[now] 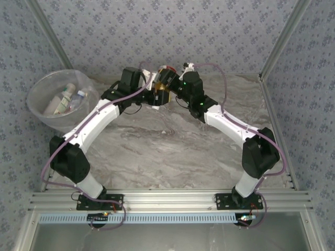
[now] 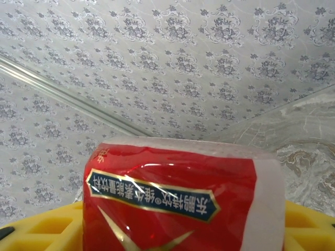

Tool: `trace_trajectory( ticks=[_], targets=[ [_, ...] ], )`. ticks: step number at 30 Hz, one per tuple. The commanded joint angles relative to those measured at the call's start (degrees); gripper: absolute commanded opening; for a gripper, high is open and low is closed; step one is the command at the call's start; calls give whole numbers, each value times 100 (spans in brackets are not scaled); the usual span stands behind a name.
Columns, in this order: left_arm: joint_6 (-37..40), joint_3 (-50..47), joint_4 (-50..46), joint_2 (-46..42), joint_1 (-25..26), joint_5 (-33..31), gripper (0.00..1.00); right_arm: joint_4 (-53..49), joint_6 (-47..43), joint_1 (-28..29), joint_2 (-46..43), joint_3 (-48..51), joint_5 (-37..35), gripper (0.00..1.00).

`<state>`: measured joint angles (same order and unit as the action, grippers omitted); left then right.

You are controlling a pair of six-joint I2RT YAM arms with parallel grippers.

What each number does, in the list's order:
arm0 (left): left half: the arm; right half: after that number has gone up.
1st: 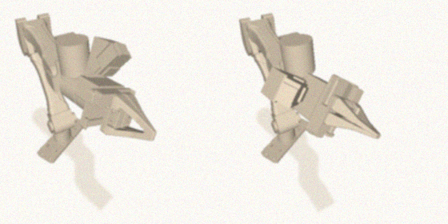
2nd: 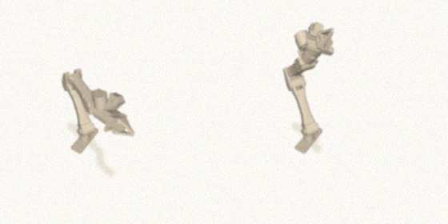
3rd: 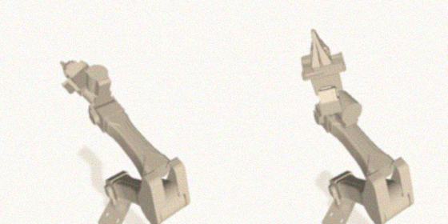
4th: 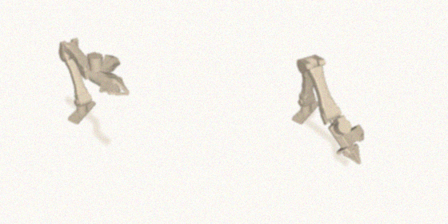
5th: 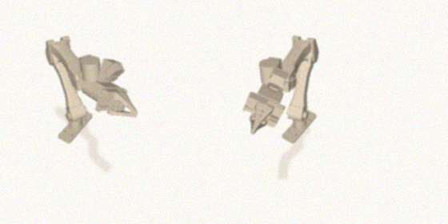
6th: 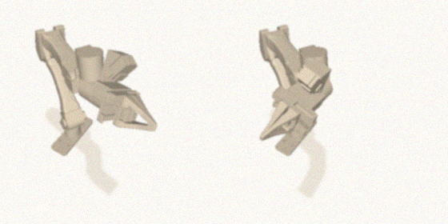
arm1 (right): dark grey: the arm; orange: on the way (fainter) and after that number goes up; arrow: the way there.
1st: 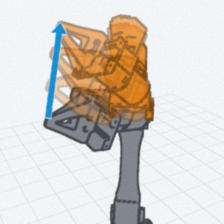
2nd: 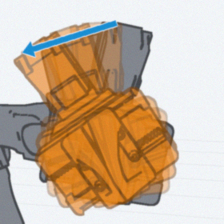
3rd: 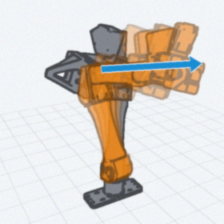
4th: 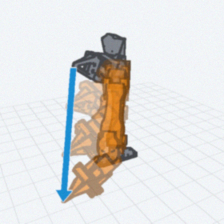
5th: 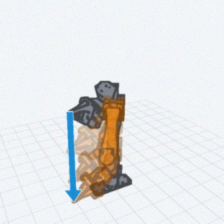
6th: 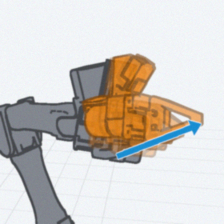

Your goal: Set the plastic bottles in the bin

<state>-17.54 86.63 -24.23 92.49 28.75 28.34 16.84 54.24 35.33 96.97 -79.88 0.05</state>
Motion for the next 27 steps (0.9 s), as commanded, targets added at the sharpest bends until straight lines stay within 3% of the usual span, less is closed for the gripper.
trace_trajectory(
  ticks=[1, 11, 17, 22, 27],
  targets=[
    [127, 88, 54, -6, 13, -6, 53, 151, 78, 52, -227, -322, 403, 68],
    [37, -21, 81, -116, -8, -470, 46, -1353, -1059, -351, -997, -241, 899, 100],
    [53, -145, -30, -326, -10, -886, 43, -2515, -1620, -696, -1989, 143, 79, 100],
    [343, -118, -481, -880, -6, -1470, 43, -2811, -1768, -910, -2739, 731, -903, 100],
    [863, 133, -1122, -1448, -101, -2341, 43, -2854, -1743, -985, -2873, 948, -1226, 100]
  ],
)
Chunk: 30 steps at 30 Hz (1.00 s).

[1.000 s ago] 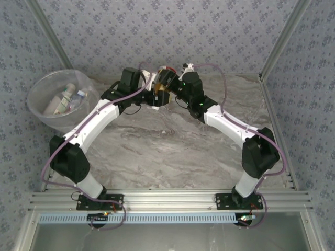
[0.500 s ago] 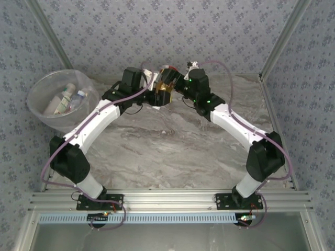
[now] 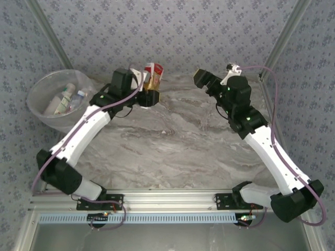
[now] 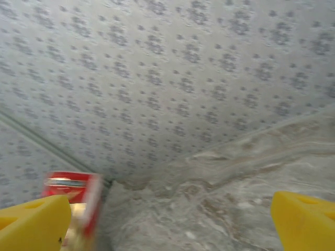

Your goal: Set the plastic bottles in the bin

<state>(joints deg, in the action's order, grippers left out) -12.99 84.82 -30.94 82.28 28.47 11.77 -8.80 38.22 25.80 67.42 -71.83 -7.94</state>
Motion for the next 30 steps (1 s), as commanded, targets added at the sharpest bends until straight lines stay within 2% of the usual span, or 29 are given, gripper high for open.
trace_trajectory(
  ticks=[1, 7, 14, 18, 21, 30],
  targets=[
    [418, 462, -642, -490, -127, -1002, 43, -292, -123, -34, 105, 147, -426, 100],
    [211, 1134, -1481, -607, -647, -2541, 43, -158, -17, -39, 319, 130, -383, 100],
    [-613, 851, -1661, -1003, -1884, -3122, 44, -245, 2, -40, 445, 111, -478, 100],
    [-1150, 189, -1369, -1320, -2635, -3037, 44, -314, -15, -50, 476, 134, -530, 100],
    [-1492, -88, -1256, -1317, -2997, -2923, 44, -344, -12, -65, 531, 121, -507, 100],
    [-1970, -100, -1186, -896, -3649, -2805, 47, -429, 13, -67, 597, 66, -471, 100]
  ],
)
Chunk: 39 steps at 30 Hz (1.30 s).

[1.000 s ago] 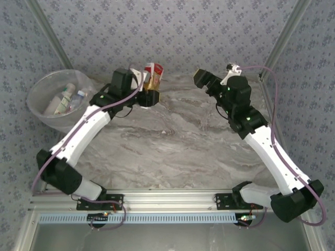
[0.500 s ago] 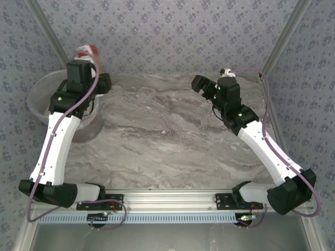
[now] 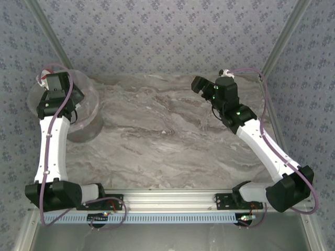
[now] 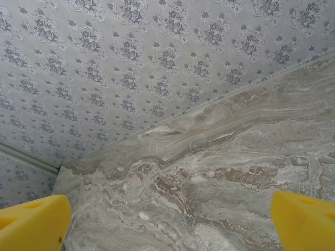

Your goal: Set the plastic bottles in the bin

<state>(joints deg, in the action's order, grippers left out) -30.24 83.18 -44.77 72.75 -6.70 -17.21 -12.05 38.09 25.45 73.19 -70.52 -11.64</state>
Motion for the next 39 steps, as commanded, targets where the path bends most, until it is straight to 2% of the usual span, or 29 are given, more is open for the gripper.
trace_trajectory(
  ticks=[1, 6, 8, 10, 17, 20, 21, 30, 35, 39],
  targets=[
    [-262, 106, 198, 116, -180, 149, 48, -106, 39, -33, 26, -61, -102, 100],
    [-310, 392, 173, 489, -328, 401, 54, -144, 71, -37, 24, -70, -94, 100],
    [-357, 605, 23, 659, -345, 506, 63, -165, 69, -37, 28, -90, -93, 100],
    [-347, 792, -109, 756, -349, 759, 77, -204, 67, -40, 20, -107, -109, 100],
    [-134, 759, 108, 431, -345, 1343, 89, -215, 59, -33, 28, -109, -172, 100],
    [153, 557, 451, 163, -311, 1932, 93, -218, 83, -32, 46, -109, -249, 100],
    [268, 418, 690, 20, -255, 2084, 98, -223, 93, -33, 45, -98, -319, 100],
    [1288, -1317, 2578, -1327, 564, 2189, 100, -270, 17, -213, -178, 147, -895, 100],
    [1855, -1986, 3237, -1833, 1112, 2266, 99, -271, -153, -373, -524, 520, -1089, 100],
    [2323, -2799, 3681, -2216, 1530, 2208, 100, -283, -939, -490, -862, 954, -1323, 100]
  ],
)
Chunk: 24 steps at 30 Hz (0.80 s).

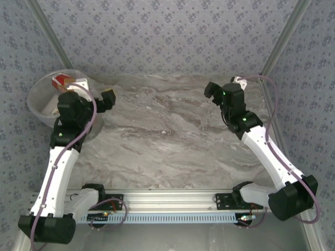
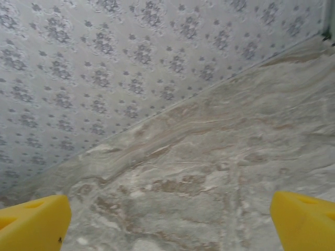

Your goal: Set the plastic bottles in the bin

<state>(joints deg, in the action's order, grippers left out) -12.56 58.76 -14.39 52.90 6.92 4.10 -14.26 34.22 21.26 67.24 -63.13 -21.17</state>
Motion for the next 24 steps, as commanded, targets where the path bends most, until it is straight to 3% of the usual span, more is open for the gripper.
trace_trajectory(
  ticks=[1, 5, 11, 16, 20, 24],
  targets=[
    [713, -603, 797, -298, 240, 33, 99, -36, -789, -109, -371, 375, -427, 100],
    [1010, -1624, 1729, -482, 559, -458, 99, 240, -1375, -271, -778, 1106, -742, 100],
    [1235, -2824, 2748, -177, 583, -811, 99, 723, -1682, -913, -1065, 2241, -667, 100],
    [1670, -3401, 3537, 822, 542, -1166, 100, 1806, -2084, -1437, -779, 3335, -353, 100],
    [1821, -3380, 4109, 1813, 370, -1106, 99, 2859, -2401, -1876, -384, 3943, 81, 100],
    [1690, -3303, 4948, 2729, -146, -731, 99, 3431, -2731, -2124, 114, 4093, 628, 100]
  ],
)
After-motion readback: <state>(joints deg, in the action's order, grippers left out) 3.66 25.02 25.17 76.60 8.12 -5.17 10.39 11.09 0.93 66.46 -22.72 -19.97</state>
